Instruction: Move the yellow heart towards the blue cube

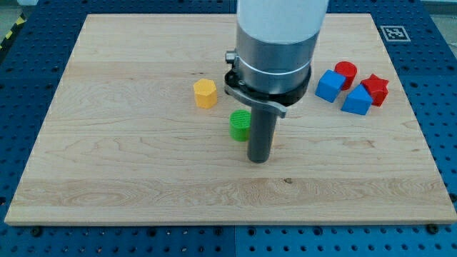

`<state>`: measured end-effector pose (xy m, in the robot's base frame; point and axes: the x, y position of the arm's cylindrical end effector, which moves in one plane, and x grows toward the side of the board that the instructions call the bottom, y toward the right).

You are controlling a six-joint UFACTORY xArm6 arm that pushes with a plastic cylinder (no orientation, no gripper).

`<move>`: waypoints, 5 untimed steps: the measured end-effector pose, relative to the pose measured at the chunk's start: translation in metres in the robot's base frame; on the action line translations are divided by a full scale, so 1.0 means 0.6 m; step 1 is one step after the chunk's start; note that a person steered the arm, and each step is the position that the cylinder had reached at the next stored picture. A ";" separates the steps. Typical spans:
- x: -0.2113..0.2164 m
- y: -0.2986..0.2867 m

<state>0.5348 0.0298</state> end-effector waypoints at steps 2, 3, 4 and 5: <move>-0.020 -0.062; -0.033 -0.039; -0.060 0.011; -0.062 0.054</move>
<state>0.4977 0.0619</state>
